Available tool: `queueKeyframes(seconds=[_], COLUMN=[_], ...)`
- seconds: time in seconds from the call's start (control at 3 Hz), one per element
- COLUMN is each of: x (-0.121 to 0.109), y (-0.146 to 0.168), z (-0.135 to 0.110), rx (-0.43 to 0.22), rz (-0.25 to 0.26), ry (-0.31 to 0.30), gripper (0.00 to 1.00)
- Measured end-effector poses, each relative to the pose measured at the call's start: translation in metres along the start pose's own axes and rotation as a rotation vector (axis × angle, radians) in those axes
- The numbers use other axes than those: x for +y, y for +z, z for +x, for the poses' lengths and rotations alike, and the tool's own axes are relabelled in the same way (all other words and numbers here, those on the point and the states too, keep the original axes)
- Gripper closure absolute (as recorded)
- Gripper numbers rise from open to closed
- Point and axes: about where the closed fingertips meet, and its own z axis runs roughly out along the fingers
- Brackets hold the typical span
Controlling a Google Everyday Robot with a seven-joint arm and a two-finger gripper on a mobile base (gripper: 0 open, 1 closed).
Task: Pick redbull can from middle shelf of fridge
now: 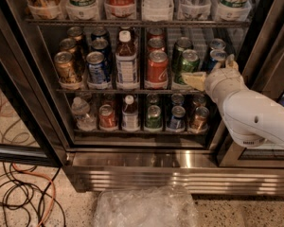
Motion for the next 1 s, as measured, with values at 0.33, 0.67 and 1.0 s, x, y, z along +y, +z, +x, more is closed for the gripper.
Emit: queueKeyframes(seconds=[0.33,0.67,1.0], x=[0.0041,-0.0003,0.0043], y=[0.0019,0.0088,0.0087], z=[-0.0009,0.0028,0.0011], rx=[0.001,0.017,0.017], rz=[-0.003,0.0,0.0], ry=[-0.001,-0.015,-0.015], gripper=[0.01,0.0,0.03])
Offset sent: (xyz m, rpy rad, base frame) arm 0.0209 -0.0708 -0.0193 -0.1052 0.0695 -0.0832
